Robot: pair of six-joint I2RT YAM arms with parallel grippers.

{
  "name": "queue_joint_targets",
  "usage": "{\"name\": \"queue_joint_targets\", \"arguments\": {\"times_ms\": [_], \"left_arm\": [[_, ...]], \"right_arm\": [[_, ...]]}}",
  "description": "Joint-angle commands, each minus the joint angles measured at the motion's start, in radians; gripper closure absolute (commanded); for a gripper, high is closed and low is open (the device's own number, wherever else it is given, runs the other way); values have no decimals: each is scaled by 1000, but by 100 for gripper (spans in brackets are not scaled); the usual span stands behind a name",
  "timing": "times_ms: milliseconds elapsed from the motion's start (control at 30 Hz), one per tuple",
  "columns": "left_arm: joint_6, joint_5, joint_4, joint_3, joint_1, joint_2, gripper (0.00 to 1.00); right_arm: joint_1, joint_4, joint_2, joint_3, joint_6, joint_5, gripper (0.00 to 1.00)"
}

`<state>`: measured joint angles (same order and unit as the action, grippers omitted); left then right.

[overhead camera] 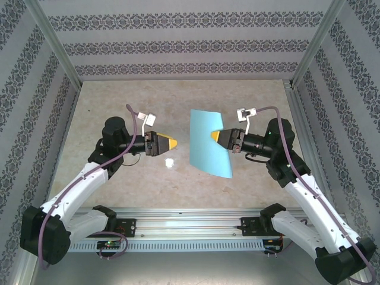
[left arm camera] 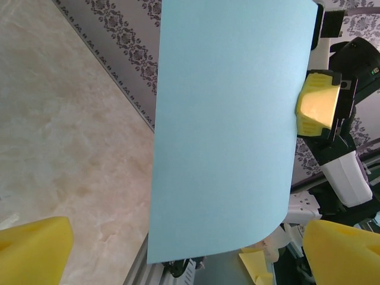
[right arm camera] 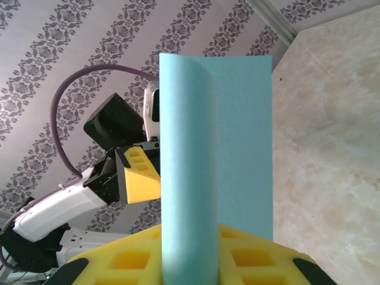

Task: Fold a paper plane with a square sheet of paper (fold left side to right side)
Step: Place a square sheet of paper at the center of the table.

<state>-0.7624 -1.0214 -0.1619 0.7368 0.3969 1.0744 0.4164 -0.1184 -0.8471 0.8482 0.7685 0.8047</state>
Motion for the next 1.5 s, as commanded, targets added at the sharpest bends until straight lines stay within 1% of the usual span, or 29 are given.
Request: {"name": "queue_joint_targets", "arguments": {"times_ms": [0,167,333,467,567,600,667,733,800,867,967,1067,1167,1200,1267,1333,1367,1400,1467], "left_arm": [[-14,-40,-101,44,36,16,0],[5,-54,-119,74,79,34,1],[12,-55,-128,87,98,43,8],[15,-52,-128,88,105,50,9],[14,-54,-138,86,110,50,13],[9,-56,-147,86,112,51,17],[9,-59,-156,87,115,47,26],[26,-60,-130,94,116,39,41],[68,-51,-60,106,115,32,56],[88,-42,-21,107,117,25,67],[95,-27,-3,102,115,20,76],[120,-1,37,102,115,18,81],[156,41,111,103,115,25,91],[167,62,140,102,114,31,94],[172,95,169,97,114,44,99],[168,135,192,86,116,62,100],[169,152,203,82,115,71,100],[169,169,214,76,115,84,100],[175,221,279,76,115,112,100]], "right_arm": [[24,91,-6,40,42,52,78],[61,156,-16,48,76,62,78],[80,195,-32,49,100,65,78],[82,236,-40,47,126,73,78],[82,235,-45,48,129,74,78],[82,235,-46,46,127,73,78],[82,229,-47,44,123,70,78],[77,188,-46,49,96,58,78],[68,153,-41,48,73,48,78],[54,128,-35,43,58,43,78],[31,88,-28,33,38,36,77],[5,27,-21,32,1,27,76],[-23,-74,-12,37,-60,-7,72],[-33,-111,-10,37,-85,-23,69],[-45,-198,-17,41,-142,-67,67],[-53,-305,-34,46,-201,-138,55],[-55,-347,-42,49,-227,-167,53],[-59,-406,-54,54,-257,-210,49],[-67,-501,-80,67,-293,-330,41]]}}
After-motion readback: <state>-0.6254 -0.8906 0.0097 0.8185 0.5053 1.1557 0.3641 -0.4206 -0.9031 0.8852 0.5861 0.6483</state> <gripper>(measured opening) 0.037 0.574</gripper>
